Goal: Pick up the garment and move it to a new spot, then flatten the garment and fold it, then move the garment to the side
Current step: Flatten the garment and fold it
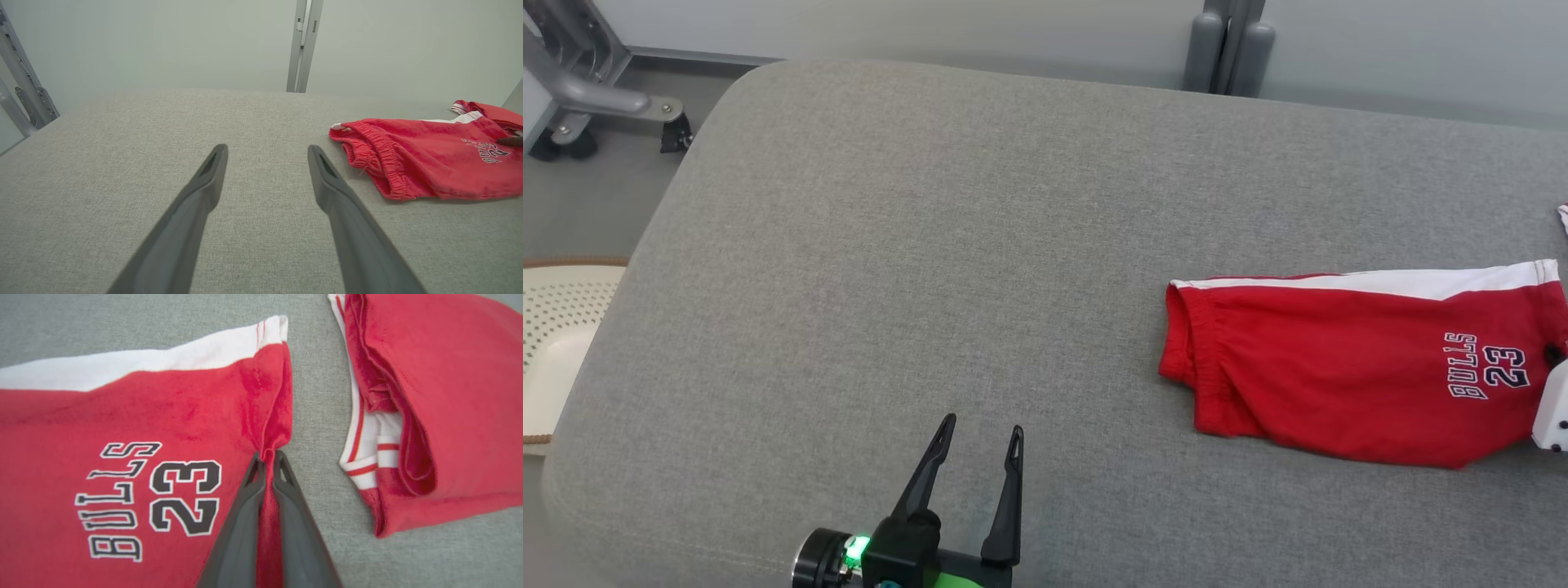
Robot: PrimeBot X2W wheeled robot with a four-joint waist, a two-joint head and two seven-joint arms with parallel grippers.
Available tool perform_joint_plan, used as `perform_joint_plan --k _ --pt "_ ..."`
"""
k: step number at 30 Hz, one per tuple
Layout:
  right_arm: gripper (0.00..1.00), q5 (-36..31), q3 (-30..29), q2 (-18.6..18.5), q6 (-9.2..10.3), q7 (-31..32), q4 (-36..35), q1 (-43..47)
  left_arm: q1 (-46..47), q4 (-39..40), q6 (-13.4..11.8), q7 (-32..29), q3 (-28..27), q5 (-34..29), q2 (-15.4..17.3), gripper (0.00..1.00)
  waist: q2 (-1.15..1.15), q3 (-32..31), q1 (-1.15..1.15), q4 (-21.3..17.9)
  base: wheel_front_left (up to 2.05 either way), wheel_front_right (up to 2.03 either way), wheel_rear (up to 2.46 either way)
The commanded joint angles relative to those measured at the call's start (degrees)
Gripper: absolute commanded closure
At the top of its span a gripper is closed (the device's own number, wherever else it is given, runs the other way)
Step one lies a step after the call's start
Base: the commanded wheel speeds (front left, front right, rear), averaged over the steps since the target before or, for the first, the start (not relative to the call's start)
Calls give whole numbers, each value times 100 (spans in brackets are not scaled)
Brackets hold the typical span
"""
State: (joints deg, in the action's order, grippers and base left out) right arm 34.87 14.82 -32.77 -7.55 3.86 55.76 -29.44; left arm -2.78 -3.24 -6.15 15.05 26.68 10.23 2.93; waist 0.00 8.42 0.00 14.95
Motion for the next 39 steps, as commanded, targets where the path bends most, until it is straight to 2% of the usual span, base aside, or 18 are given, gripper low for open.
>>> perform_joint_plan --k 1,6,12,28,36,37,38,39 --pt "100 -49 15 -91 11 -55 -18 73 -65 -5 -32 14 6 21 0 0 0 -157 0 -179 0 0 0" --pt "100 -128 131 -193 10 -62 -294 -38 -104 -46 -62 14 32 75 1 0 0 -293 0 -296 0 0 0" --pt "100 -126 317 40 9 82 -965 -9 -158 -134 -50 14 73 146 2 0 0 -499 0 -277 0 0 0" --pt "100 -715 90 1288 9 1005 -2841 688 -271 -216 -47 14 132 255 2 0 0 -774 0 276 0 0 0" --pt "100 -1039 69 1898 8 1360 -3168 843 -130 -244 -16 14 201 301 1 0 0 -652 0 497 0 0 0" --pt "67 -1066 69 1947 8 1379 -3165 854 -120 -253 -11 14 206 306 1 0 0 -647 0 508 0 0 0" --pt "0 -1095 87 2016 8 1389 -3176 871 -105 -267 -6 14 211 312 1 0 0 -646 0 520 0 0 0" --pt "0 -1073 91 2076 7 1347 -3200 890 -99 -278 -8 14 211 312 1 0 0 -654 0 524 0 0 0"
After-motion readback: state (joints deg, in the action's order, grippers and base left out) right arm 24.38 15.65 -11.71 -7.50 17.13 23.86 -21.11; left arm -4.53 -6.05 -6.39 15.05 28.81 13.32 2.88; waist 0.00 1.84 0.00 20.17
